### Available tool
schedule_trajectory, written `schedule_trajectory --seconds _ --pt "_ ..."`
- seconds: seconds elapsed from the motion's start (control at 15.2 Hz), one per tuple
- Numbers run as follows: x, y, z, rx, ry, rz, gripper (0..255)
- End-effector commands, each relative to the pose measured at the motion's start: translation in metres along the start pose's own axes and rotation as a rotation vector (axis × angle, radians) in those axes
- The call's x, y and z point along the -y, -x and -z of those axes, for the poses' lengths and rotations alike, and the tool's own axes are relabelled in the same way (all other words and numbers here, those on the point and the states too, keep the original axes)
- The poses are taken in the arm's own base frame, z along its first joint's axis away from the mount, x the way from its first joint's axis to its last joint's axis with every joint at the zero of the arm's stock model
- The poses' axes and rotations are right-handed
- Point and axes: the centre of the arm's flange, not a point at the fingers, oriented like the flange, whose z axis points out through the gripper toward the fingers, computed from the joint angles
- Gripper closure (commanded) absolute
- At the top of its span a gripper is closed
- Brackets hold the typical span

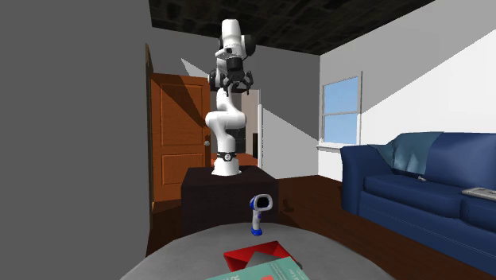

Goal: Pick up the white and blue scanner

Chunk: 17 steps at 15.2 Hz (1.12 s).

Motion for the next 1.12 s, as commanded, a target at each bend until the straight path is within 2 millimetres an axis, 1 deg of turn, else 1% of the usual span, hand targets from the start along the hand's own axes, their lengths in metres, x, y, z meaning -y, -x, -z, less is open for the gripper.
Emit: schedule_trajectory --seconds 0.0,1.06 --pt "0.000 0.000 0.000 0.000 0.000 0.000 0" --pt "0.000 -0.087 -0.187 -0.085 -0.037 0.066 0"
